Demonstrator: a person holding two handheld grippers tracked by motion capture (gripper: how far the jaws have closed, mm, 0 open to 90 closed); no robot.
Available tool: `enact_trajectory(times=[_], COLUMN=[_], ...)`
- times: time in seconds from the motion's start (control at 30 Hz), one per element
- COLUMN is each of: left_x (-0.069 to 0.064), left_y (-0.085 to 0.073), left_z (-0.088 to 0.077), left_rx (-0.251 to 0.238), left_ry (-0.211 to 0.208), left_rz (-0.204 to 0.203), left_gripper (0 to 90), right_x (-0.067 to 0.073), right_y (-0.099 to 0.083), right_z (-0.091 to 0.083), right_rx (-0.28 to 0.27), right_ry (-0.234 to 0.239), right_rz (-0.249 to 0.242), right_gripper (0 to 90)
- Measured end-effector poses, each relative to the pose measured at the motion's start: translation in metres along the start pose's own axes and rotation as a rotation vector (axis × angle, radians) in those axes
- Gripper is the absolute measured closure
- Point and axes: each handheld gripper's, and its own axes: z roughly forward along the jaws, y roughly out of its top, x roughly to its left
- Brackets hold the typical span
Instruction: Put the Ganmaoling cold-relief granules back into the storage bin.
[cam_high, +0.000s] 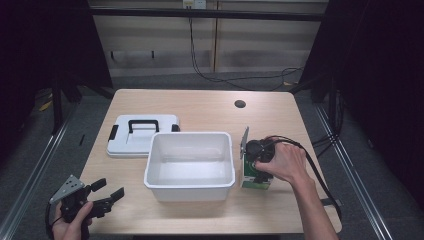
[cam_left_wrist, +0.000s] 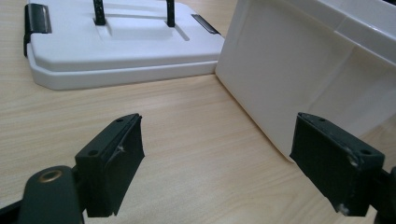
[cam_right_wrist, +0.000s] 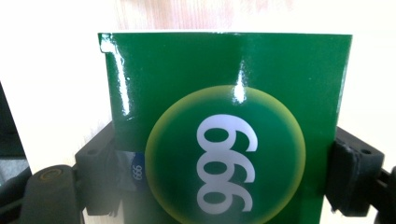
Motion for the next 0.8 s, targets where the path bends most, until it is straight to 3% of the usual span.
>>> enact_trajectory(times=[0.5,0.8], left_x=[0.000,0.000], left_y=[0.000,0.000], left_z=[0.000,0.000], left_rx=[0.000,-0.006], left_ry=[-0.002,-0.008], left_rz=[-0.003,-0.012], left_gripper=[16.6,16.5], right_x=[0.003,0.001], right_y=[0.006,0.005], right_z=[-0.011,-0.033], right_rx=[-0.018,-0.017], right_ry=[-0.010,-0.015], right_rz=[-0.004,0.006], right_gripper=[15.8,15.9])
